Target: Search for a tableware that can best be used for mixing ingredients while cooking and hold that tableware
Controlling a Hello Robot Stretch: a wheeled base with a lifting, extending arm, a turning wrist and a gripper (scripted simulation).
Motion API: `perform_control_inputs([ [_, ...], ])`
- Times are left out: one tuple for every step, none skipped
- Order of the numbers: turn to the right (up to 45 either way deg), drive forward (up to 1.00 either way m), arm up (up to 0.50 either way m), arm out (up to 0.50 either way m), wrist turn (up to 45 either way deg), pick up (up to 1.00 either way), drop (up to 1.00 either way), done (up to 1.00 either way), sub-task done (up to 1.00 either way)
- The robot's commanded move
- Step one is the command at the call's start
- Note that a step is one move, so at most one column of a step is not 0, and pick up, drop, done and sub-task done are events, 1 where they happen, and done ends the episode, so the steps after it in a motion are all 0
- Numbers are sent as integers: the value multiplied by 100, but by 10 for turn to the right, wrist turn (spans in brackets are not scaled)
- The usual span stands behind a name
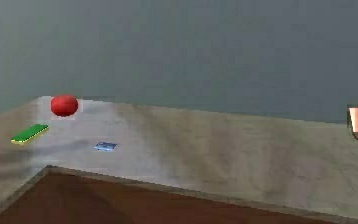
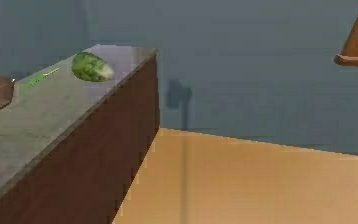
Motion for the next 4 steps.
perform_control_inputs([
  [-390, 0, 0, 0, 0, 0, 0, 0, 0],
  [450, 0, 0, 0, 0, 0, 0, 0, 0],
  [150, 0, 0, 0, 0, 0, 0, 0, 0],
  [0, 30, 0, 0, 0, 0, 0, 0, 0],
])
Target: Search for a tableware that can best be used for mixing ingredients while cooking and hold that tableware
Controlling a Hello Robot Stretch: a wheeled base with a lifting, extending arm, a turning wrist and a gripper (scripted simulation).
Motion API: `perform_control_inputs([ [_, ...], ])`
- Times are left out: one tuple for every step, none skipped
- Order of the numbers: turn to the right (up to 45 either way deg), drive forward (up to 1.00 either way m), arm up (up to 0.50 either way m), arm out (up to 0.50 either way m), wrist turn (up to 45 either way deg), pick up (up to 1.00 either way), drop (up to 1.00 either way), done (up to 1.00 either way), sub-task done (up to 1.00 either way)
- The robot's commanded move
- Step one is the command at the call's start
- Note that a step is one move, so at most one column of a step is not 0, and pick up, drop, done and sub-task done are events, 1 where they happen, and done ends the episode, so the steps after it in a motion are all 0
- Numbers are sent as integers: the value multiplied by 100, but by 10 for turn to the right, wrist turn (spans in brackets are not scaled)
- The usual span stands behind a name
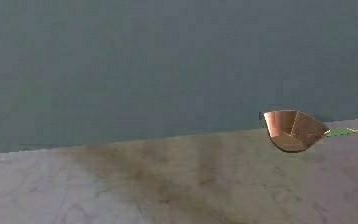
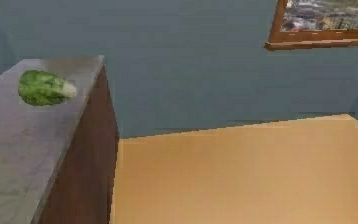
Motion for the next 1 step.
perform_control_inputs([
  [-450, 0, 0, 0, 0, 0, 0, 0, 0],
])
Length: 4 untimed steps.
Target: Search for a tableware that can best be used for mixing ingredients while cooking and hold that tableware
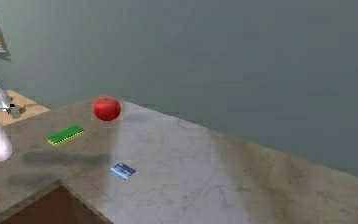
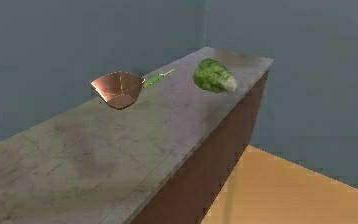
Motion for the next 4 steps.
perform_control_inputs([
  [-120, 0, 0, 0, 0, 0, 0, 0, 0],
  [0, 0, 50, 0, 0, 0, 0, 0, 0],
  [0, 0, 38, 0, 0, 0, 0, 0, 0],
  [0, 0, 0, 46, 0, 0, 0, 0, 0],
])
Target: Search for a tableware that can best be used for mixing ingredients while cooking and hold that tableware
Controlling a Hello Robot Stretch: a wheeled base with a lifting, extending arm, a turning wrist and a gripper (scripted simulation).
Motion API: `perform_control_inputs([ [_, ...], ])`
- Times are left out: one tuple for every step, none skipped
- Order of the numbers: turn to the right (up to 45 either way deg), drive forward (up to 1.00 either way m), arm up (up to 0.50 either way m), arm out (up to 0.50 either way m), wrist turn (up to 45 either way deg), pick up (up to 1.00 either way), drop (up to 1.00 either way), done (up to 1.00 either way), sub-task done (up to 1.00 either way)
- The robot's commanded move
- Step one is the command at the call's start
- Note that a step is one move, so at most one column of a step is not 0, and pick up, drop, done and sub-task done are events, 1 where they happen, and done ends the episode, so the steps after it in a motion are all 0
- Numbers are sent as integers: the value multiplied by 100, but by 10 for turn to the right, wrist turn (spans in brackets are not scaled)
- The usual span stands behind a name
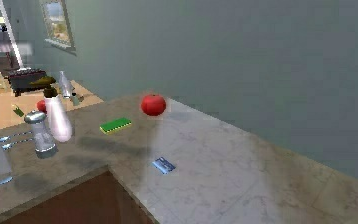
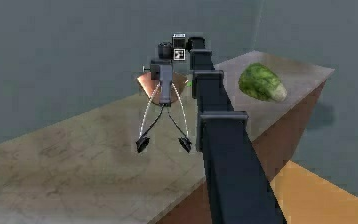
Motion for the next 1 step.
perform_control_inputs([
  [0, 0, 0, 0, 450, 0, 0, 0, 0],
])
